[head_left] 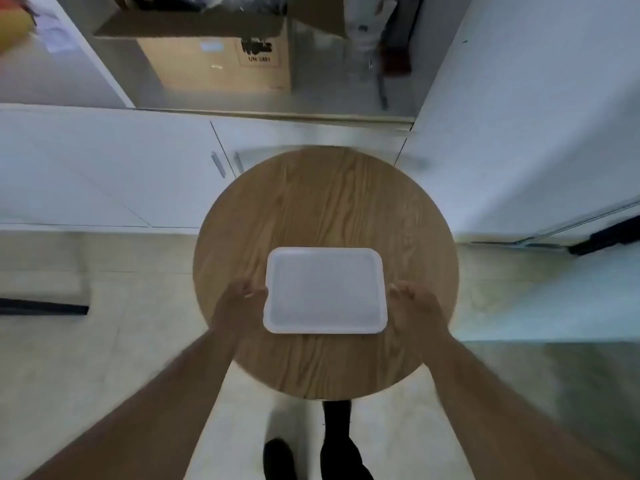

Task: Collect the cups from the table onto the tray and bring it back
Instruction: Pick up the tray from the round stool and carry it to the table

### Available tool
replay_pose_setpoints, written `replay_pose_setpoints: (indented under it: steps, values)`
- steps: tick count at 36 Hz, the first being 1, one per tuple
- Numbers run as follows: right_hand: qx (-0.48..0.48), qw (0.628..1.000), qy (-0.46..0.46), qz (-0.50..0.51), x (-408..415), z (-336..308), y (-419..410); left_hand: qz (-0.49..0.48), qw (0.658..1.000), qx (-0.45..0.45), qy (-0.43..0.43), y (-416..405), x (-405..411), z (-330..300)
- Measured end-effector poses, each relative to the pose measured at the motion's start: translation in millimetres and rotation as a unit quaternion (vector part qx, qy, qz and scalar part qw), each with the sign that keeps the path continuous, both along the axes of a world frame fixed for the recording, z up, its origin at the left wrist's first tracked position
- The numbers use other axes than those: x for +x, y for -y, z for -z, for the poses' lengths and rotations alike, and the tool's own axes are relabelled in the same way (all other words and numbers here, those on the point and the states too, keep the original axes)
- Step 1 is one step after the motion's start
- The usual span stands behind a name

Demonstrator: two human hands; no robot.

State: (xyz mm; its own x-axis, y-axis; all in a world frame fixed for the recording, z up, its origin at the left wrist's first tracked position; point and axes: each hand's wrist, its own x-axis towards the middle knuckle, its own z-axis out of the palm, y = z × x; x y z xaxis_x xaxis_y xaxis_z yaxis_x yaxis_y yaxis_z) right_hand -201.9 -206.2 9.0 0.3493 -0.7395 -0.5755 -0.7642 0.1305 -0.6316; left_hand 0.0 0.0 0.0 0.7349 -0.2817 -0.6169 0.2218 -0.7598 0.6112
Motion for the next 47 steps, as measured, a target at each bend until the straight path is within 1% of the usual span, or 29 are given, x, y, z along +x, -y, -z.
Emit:
replay_pose_setpoints:
  steps: [2, 5, 8, 13, 17, 20, 23, 26, 28, 31, 35, 41, 47]
  values:
    - [-0.009, 0.999, -0.035, -0.016, 7, 14, 7, 0.015, 1.000, 0.009, 0.011, 5, 6, 14]
    - [0.001, 0.994, -0.095, -0.051, 11, 34, 12, 0.041, 0.997, 0.063, 0.010, 11, 6, 27]
    - [0.006, 0.993, -0.107, -0.048, 14, 47, 15, 0.055, 0.994, 0.087, 0.021, 15, 8, 34]
    - [-0.003, 0.990, -0.129, -0.052, 22, 54, 20, 0.060, 0.992, 0.101, 0.044, 18, 8, 38]
    - [-0.009, 0.991, -0.120, -0.065, 27, 46, 22, 0.019, 0.995, 0.087, 0.040, 10, 8, 28]
    - [-0.007, 0.992, -0.106, -0.070, 31, 31, 24, -0.004, 0.997, 0.071, 0.043, -1, 9, 7]
    - [-0.008, 0.995, -0.079, -0.063, 37, 10, 19, -0.018, 0.997, 0.059, 0.049, -16, 9, -16]
    - [-0.033, 0.996, -0.056, -0.069, 43, -16, 7, -0.034, 0.998, 0.039, 0.046, -33, 10, -38]
    - [-0.053, 0.995, -0.037, -0.073, 48, -40, -10, -0.041, 0.997, 0.016, 0.056, -52, 13, -61]
    - [-0.050, 0.996, -0.021, -0.066, 52, -62, -26, -0.056, 0.996, -0.003, 0.066, -73, 13, -79]
    - [-0.057, 0.996, 0.002, -0.071, 59, -94, -71, -0.086, 0.993, -0.043, 0.074, -125, 17, -110]
    - [-0.091, 0.993, 0.033, -0.066, 75, -134, -158, -0.075, 0.986, -0.088, 0.120, -212, 33, -147]
    - [-0.110, 0.988, 0.065, -0.092, 86, -157, -228, -0.085, 0.980, -0.110, 0.140, -287, 45, -175]
